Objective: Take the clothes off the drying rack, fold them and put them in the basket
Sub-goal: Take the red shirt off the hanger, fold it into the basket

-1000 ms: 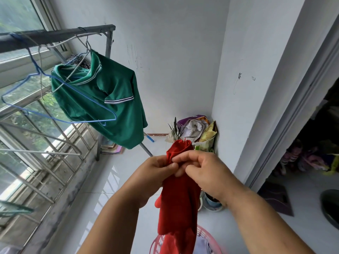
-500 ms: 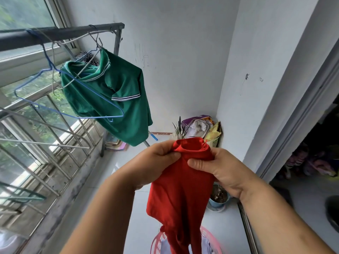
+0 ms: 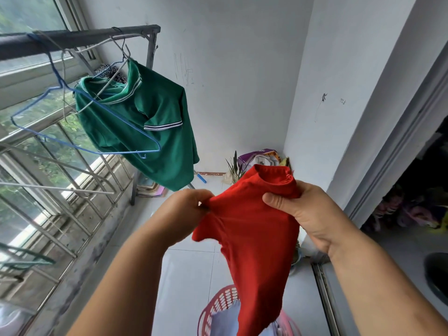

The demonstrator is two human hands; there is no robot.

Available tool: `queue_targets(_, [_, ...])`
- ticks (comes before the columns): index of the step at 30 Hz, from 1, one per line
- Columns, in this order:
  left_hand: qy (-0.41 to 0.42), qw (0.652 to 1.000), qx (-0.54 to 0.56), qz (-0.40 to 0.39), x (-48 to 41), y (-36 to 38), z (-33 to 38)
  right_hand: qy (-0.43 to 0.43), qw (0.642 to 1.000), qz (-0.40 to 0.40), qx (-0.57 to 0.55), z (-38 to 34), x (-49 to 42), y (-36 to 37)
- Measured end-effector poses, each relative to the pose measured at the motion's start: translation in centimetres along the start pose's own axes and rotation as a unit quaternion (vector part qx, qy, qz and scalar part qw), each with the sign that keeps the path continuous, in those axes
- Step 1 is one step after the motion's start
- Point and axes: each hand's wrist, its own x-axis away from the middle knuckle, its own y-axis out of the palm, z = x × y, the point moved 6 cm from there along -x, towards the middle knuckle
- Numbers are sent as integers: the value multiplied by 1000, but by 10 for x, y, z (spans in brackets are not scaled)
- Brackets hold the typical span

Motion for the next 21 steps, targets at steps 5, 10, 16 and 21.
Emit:
queue_targets(5, [51, 998, 5, 29, 3, -8, 17, 7, 1000, -11, -2, -3, 3, -8])
queue_targets(10, [72, 992, 98, 17, 6, -8, 29, 4, 1000, 3, -7, -8, 4, -14])
queue_targets(16, [34, 951, 295, -89, 2, 7, 23, 9, 999, 39, -24, -7, 2, -18])
queue_targets(21, [13, 932, 348, -99, 2, 18, 28, 7, 999, 46, -14, -4, 2, -18])
